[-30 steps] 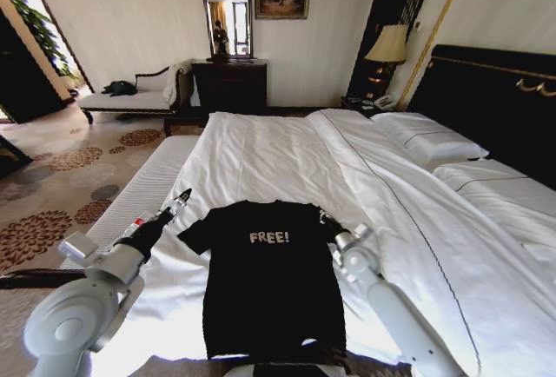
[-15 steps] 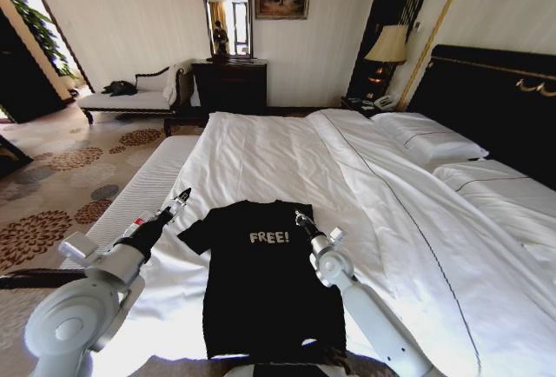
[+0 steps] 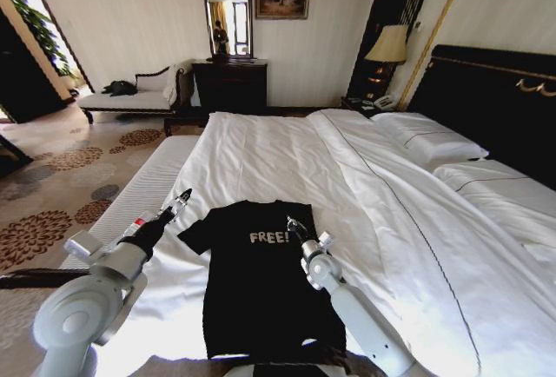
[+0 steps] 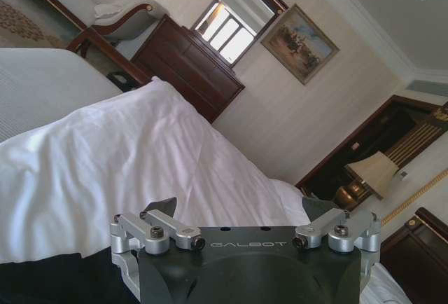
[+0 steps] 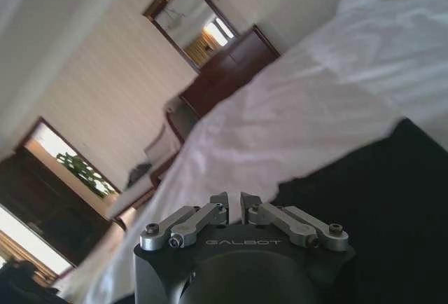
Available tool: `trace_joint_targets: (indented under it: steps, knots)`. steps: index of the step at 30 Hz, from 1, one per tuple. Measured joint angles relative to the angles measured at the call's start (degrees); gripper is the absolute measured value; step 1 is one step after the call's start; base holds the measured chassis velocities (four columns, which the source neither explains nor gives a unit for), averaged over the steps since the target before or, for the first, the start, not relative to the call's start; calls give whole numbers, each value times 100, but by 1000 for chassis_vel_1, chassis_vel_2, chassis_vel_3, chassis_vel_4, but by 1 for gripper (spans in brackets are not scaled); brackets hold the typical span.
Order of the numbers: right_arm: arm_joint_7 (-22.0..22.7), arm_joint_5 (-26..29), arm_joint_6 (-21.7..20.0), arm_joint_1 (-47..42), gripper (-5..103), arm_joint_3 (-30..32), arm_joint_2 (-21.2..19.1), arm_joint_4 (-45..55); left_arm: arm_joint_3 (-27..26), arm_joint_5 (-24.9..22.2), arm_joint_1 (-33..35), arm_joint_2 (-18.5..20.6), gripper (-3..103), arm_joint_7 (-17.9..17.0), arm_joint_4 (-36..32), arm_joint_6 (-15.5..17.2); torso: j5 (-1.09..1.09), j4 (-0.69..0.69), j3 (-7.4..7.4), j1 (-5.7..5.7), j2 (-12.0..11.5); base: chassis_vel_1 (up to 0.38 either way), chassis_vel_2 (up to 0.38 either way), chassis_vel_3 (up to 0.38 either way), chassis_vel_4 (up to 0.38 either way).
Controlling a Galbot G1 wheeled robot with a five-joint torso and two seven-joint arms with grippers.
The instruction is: Fold the clothes on the bed.
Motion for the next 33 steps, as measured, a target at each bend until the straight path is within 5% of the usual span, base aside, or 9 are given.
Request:
trace_joint_targets:
  steps: [6,10,12,14,23,33]
  knots:
    - [-424,172,324,-159,25,353,-16,556,71,111,-51,-18,100,-2,195,-16,-1,0,-1,-1,1,0,0,0,0]
    - [-494,260,449,-290,47,816,-61,769,213,260,-127,-62,100,0,516,-91,0,0,0,0,0,0,0,0,0]
    - [-484,266,474,-325,47,907,-63,790,259,317,-158,-65,100,6,638,-116,0,0,-1,0,0,0,0,0,0]
    - [-383,230,541,-456,64,1197,-27,857,481,521,-302,-50,100,16,1256,-239,0,-1,-1,0,0,0,0,0,0]
    - [19,-189,512,-812,95,1596,292,1022,1227,539,-1000,18,100,110,2842,-542,0,-1,0,0,0,0,0,0,0]
    - [266,-260,415,-989,100,1772,438,1074,1173,394,-963,-50,100,212,3064,-327,0,-1,0,0,0,0,0,0,0]
